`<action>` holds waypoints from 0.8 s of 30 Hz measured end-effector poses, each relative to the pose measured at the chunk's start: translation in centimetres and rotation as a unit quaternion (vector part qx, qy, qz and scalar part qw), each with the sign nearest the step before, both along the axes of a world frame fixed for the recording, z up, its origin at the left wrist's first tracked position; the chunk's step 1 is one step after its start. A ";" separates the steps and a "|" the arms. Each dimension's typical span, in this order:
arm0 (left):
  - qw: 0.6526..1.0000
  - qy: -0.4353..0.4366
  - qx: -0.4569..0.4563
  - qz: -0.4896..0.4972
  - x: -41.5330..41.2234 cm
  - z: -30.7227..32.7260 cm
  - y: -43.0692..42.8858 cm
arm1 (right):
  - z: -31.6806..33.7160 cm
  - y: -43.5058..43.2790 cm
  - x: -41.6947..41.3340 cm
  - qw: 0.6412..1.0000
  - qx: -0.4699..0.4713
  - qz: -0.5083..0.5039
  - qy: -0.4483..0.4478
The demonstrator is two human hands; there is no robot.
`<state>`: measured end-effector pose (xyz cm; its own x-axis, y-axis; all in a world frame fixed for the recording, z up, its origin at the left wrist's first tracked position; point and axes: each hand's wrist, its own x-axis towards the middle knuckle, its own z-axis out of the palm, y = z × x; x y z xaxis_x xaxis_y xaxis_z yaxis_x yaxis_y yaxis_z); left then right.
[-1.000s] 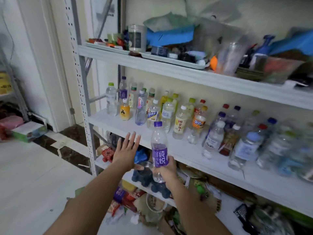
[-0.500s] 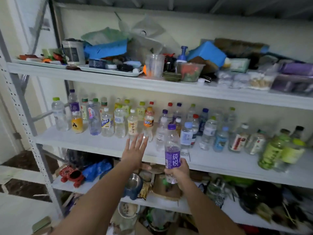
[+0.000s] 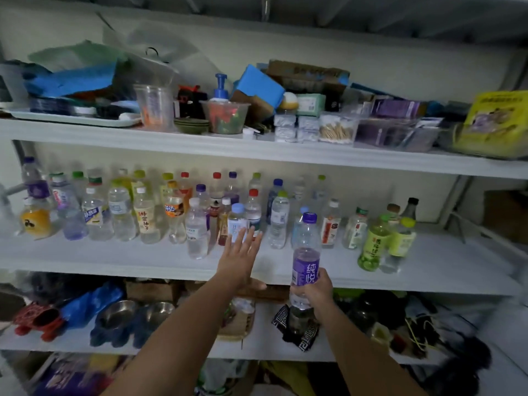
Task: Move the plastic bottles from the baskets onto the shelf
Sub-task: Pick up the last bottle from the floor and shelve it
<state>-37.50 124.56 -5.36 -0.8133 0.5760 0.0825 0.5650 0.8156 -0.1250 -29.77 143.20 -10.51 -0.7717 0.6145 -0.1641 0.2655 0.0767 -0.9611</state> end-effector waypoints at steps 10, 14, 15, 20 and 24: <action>1.000 -0.020 -0.004 -0.008 -3.8 -0.5 5.6 | -1.3 5.1 -3.6 1.000 -0.010 -0.020 0.000; 1.000 -0.019 0.001 -0.025 -7.6 -0.4 7.0 | -1.7 6.2 -7.4 1.000 -0.002 -0.010 -0.001; 0.999 -0.014 -0.002 -0.031 -8.5 -0.3 7.3 | -1.8 6.4 -8.3 1.000 -0.003 -0.008 -0.003; 0.998 0.014 -0.017 -0.061 -13.0 0.1 8.8 | -2.4 7.1 -12.9 1.000 0.012 0.006 -0.016; 0.996 0.028 -0.035 -0.079 -15.4 0.1 9.8 | -3.1 7.0 -15.1 0.999 0.013 0.011 -0.027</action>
